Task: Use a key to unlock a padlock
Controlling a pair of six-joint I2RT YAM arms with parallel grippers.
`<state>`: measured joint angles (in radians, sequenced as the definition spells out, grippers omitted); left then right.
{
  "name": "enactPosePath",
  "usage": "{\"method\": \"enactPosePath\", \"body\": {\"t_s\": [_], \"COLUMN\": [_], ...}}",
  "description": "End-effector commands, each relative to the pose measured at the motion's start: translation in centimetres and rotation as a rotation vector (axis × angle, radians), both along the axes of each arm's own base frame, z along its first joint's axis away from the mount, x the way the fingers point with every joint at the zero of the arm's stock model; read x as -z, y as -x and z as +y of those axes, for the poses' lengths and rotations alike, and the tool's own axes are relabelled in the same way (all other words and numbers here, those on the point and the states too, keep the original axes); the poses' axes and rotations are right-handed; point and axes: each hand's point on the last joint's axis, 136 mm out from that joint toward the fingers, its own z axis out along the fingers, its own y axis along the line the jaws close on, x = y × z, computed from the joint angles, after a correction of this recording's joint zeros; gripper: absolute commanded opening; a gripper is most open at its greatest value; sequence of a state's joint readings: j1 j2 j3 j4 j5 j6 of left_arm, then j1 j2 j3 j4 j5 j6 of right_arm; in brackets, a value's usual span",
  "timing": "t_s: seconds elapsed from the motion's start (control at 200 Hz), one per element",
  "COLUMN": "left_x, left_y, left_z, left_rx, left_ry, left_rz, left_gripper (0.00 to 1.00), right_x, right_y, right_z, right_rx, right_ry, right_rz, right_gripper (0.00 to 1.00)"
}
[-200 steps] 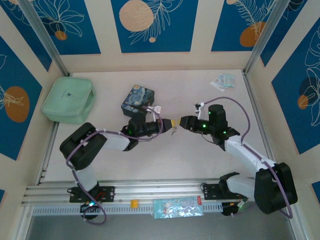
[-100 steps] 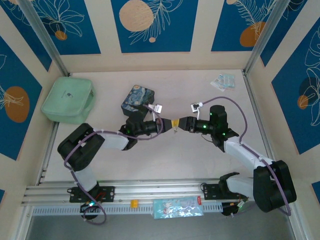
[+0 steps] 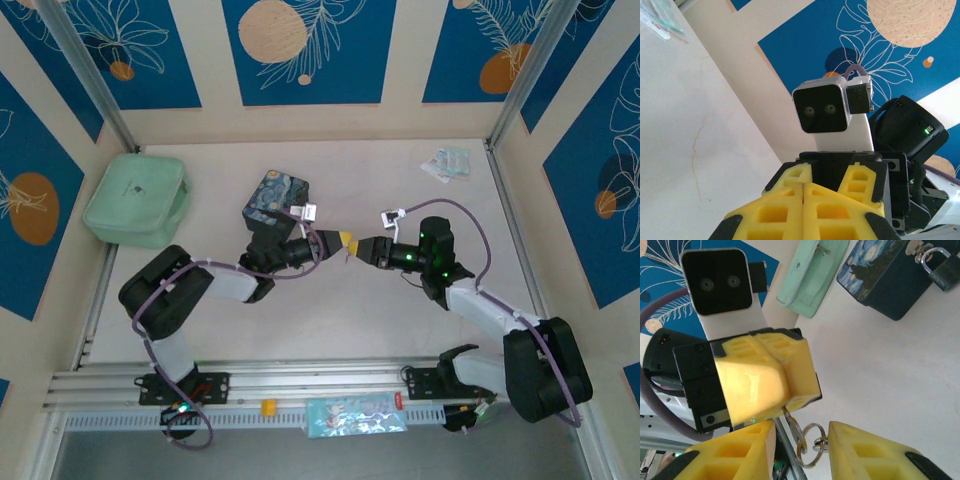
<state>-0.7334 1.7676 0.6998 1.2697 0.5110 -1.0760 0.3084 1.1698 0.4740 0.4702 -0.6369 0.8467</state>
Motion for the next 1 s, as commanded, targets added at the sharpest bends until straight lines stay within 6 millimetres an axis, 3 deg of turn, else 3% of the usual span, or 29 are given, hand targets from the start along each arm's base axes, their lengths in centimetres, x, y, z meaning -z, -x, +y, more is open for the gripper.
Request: {"method": "enactPosePath", "body": {"t_s": [0.0, 0.33, 0.345, 0.415, 0.43, 0.46, 0.505, 0.81, 0.995], "left_x": [-0.7, -0.9, -0.9, -0.9, -0.9, -0.7, -0.7, 0.7, 0.7], "left_y": [0.1, 0.0, 0.0, -0.3, -0.3, -0.6, -0.8, -1.4, -1.5], "left_z": [0.3, 0.6, 0.6, 1.0, 1.1, 1.5, 2.0, 2.9, 2.8], "left_rx": [-0.014, -0.031, -0.033, -0.059, -0.066, -0.081, -0.103, -0.159, -0.171], "left_ry": [0.048, 0.076, 0.078, 0.082, 0.082, 0.081, 0.077, 0.01, -0.033], "left_rz": [-0.012, -0.001, 0.001, 0.011, 0.011, 0.014, 0.02, 0.074, 0.095], "left_gripper": [0.0, 0.0, 0.05, 0.49, 0.63, 0.82, 0.99, 1.0, 1.0], "right_x": [-0.4, 0.0, 0.0, 0.2, 0.3, 0.5, 0.6, 0.9, 0.9], "right_y": [0.2, 0.1, 0.1, 0.1, 0.1, 0.2, 0.2, 0.1, -0.5], "right_z": [0.4, 0.7, 0.8, 0.6, 0.6, 0.5, 0.4, 0.1, 0.2], "right_rx": [-0.022, -0.033, -0.034, -0.031, -0.029, -0.028, -0.023, 0.008, 0.118], "right_ry": [-0.031, -0.039, -0.038, -0.021, -0.014, 0.001, 0.026, 0.113, 0.215], "right_rz": [-0.01, 0.001, 0.001, -0.004, -0.004, -0.009, -0.012, -0.054, -0.13], "right_gripper": [0.3, 0.05, 0.03, 0.0, 0.0, 0.0, 0.0, 0.0, 0.0]}}
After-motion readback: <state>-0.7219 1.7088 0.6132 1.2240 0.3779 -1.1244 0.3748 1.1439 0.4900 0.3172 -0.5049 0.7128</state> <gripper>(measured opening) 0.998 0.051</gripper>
